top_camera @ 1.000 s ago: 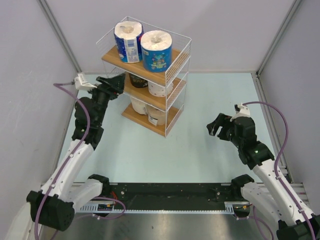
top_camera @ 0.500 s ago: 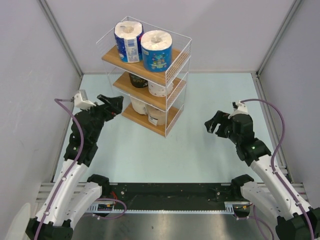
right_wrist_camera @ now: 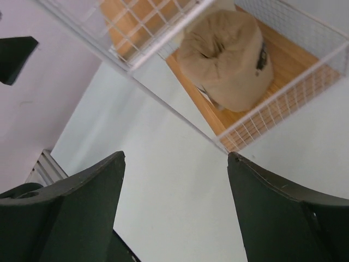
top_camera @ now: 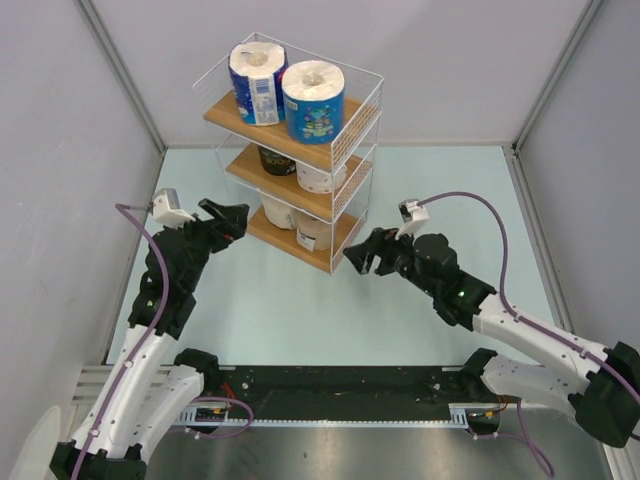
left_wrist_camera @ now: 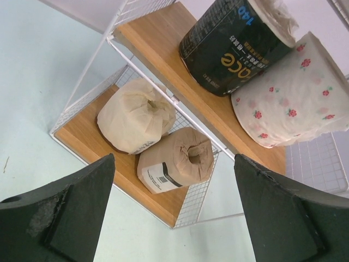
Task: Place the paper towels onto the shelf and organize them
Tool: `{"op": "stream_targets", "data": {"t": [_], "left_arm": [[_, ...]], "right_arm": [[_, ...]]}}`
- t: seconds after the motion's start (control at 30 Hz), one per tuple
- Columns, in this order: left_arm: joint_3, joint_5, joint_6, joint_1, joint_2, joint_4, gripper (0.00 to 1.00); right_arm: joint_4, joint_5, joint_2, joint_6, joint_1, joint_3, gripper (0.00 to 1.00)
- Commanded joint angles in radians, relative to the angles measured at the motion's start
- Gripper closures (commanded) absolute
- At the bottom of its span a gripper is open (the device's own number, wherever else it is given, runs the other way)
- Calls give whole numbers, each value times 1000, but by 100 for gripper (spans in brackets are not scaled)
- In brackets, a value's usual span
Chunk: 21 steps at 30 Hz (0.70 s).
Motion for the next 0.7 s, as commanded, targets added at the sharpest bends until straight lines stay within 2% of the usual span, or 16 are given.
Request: {"op": "stream_targets", "data": {"t": [0.0,0.17,0.47,0.67], "left_arm": [[-9,34,0,1,-9,6,5],[-9,38,3,3,-9,3,4],[-24,38,-2,9,-26,-9,3],[-24,37,1,15,-24,-17,3]], "right_arm": [[334,109,73,-55,72,-28,20],[579,114,226,-109,108,-55,20],[871,172,394,-224,132,-55,20],[818,225,426,-132,47,-52,23]]}}
